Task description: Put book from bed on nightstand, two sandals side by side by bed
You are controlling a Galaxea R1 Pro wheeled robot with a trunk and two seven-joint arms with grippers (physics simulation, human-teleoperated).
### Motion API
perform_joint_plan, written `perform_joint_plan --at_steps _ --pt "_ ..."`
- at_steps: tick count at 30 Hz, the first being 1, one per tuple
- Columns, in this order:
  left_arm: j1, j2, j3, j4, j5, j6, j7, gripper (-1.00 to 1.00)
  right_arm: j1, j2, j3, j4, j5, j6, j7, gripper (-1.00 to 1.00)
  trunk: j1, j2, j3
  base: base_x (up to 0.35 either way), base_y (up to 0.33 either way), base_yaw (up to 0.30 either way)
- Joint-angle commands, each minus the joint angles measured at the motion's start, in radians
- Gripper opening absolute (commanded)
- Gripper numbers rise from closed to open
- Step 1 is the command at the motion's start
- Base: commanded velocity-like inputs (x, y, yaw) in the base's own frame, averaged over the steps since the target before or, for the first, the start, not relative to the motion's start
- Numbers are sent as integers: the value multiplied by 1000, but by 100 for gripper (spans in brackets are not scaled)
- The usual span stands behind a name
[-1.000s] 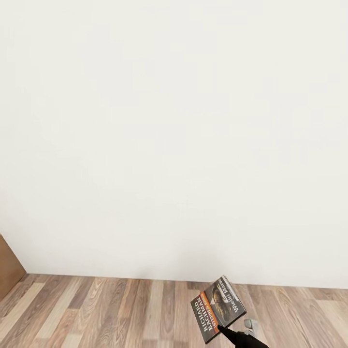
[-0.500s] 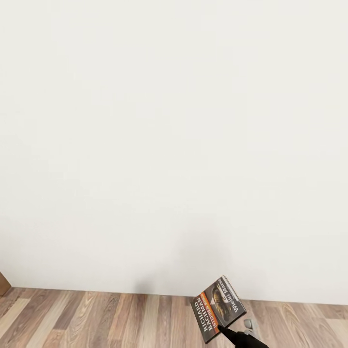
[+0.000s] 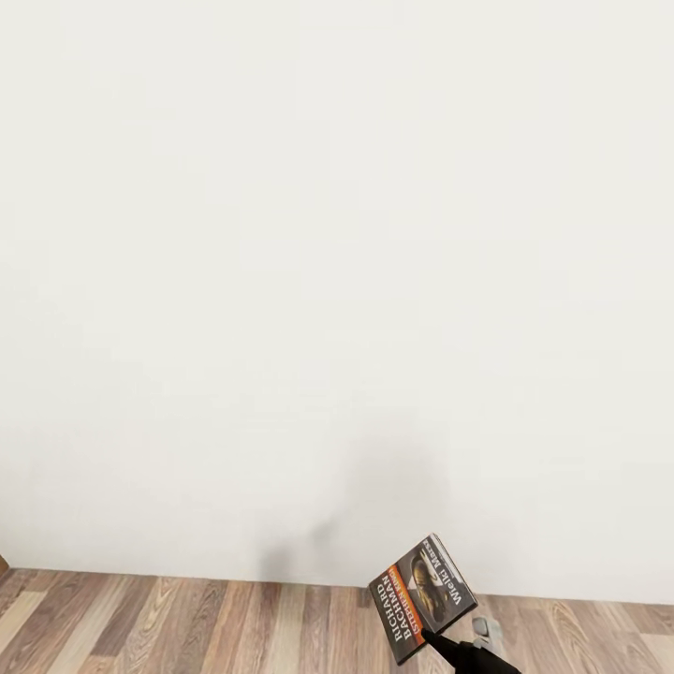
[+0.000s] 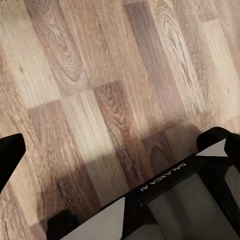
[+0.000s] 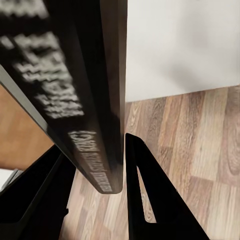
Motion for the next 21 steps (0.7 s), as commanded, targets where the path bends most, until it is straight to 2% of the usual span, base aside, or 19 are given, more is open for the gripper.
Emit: perform_joint_plan --at_steps 1,16,21 --pt "-1 0 -3 0 -10 -10 1 100 -1 0 -9 1 9 -8 2 -100 0 -1 -1 206 -1 0" --pt "-1 0 -3 0 -11 -10 1 100 -1 0 -9 1 9 -9 2 -100 0 -1 -1 311 0 0" --pt "-1 1 -3 0 -10 -10 1 100 -1 0 -9 1 9 -8 4 -100 0 -1 -1 177 0 -169"
